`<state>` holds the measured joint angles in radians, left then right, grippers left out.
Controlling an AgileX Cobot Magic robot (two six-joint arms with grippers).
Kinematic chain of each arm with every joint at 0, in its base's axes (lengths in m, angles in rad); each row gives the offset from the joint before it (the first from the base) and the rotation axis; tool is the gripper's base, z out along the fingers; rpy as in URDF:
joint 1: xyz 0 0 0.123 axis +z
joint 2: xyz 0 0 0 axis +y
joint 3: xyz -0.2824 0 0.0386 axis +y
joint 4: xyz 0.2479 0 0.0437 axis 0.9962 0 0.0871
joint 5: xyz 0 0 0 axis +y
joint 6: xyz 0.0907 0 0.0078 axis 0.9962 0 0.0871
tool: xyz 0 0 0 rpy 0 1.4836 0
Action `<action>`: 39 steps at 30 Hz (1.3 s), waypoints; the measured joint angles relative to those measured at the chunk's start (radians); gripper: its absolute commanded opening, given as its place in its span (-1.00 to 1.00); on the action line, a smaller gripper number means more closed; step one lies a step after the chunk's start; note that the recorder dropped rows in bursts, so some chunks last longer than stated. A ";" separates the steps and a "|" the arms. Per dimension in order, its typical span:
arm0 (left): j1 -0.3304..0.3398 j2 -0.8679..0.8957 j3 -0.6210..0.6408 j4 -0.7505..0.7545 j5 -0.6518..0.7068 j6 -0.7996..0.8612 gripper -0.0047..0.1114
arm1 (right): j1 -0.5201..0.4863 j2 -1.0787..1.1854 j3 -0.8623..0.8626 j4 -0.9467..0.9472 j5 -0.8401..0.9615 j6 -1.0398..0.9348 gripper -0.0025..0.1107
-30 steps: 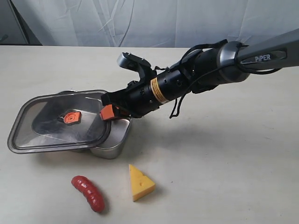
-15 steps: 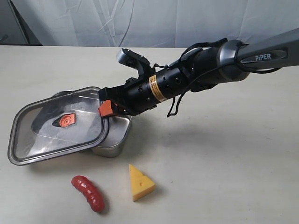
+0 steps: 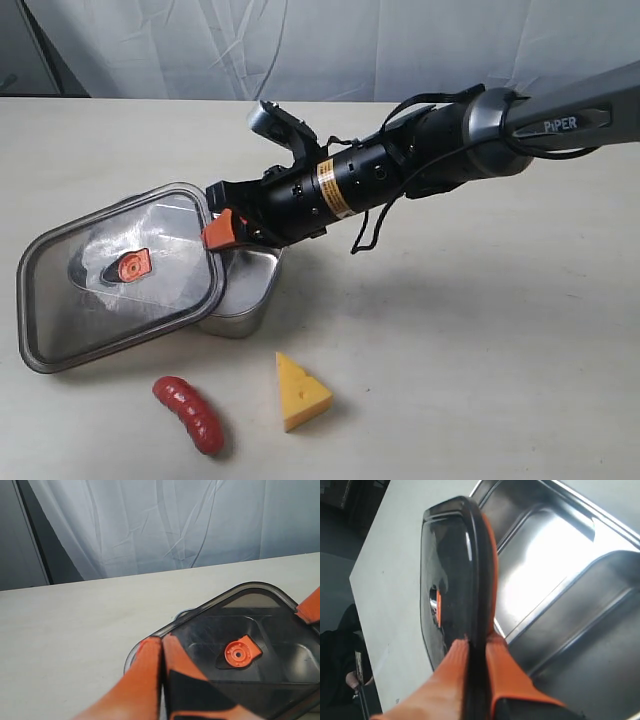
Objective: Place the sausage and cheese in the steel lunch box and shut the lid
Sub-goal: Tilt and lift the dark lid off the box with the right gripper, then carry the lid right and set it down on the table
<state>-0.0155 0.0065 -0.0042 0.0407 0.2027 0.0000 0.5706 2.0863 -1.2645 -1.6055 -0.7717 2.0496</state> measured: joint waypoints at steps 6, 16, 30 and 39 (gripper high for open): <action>0.000 0.000 0.000 0.000 0.000 0.000 -0.92 | 0.000 0.002 0.000 0.007 -0.010 -0.017 -0.97; 0.000 0.000 0.000 0.000 0.000 0.000 -0.92 | -0.002 0.002 0.000 0.159 -0.094 -0.084 -0.97; 0.000 0.000 0.000 0.000 0.000 0.000 -0.92 | -0.182 -0.201 -0.020 0.230 0.066 -0.260 -0.97; 0.000 0.000 0.000 0.000 0.000 0.000 -0.92 | -0.208 -0.445 -0.056 -0.126 0.407 -0.344 -0.97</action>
<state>-0.0155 0.0065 -0.0042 0.0407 0.2027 0.0000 0.3624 1.6413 -1.3208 -1.7313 -0.3652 1.7056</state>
